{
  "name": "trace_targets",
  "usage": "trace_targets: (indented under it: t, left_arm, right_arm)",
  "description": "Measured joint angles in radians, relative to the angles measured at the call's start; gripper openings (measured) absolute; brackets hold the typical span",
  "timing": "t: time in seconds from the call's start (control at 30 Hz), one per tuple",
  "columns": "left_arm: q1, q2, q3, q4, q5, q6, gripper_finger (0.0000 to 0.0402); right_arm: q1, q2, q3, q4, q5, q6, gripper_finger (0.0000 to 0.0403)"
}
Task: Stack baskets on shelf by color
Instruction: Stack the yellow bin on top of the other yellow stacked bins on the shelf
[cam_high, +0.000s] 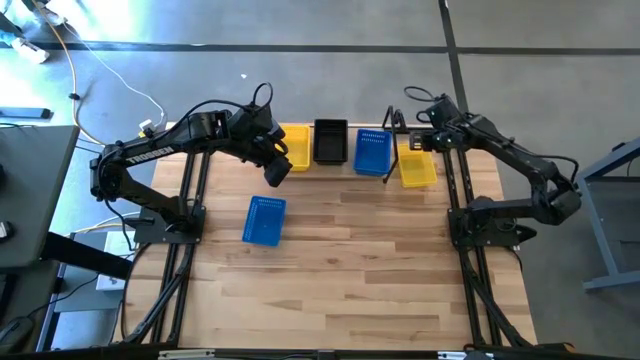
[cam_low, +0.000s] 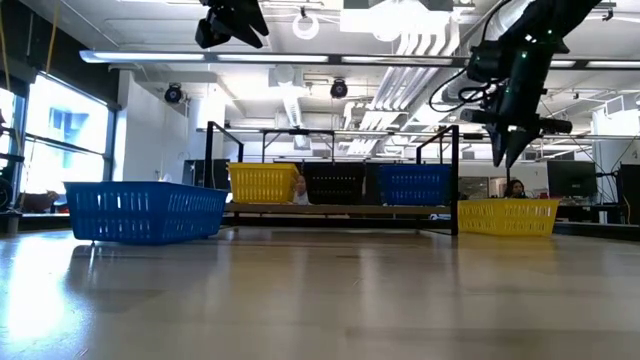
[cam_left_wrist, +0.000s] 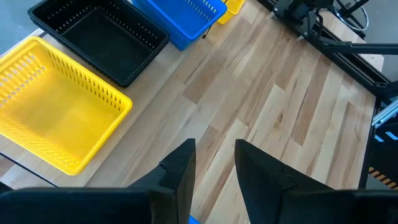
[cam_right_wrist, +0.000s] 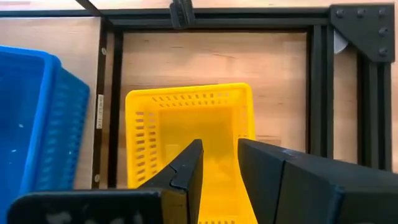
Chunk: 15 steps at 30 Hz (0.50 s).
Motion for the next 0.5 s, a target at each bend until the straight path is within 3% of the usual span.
trace_targets:
  t: [0.23,0.5]
  left_arm:
    - [0.0,0.0,0.0,0.0,0.0,0.0,0.0102]
    - [0.0,0.0,0.0,0.0,0.0,0.0,0.0102]
  right_arm:
    - [-0.003,0.036,0.0,0.118,-0.001,-0.151,0.0085]
    - [-0.038,0.166,0.001,0.05,-0.023,-0.093,0.0085]
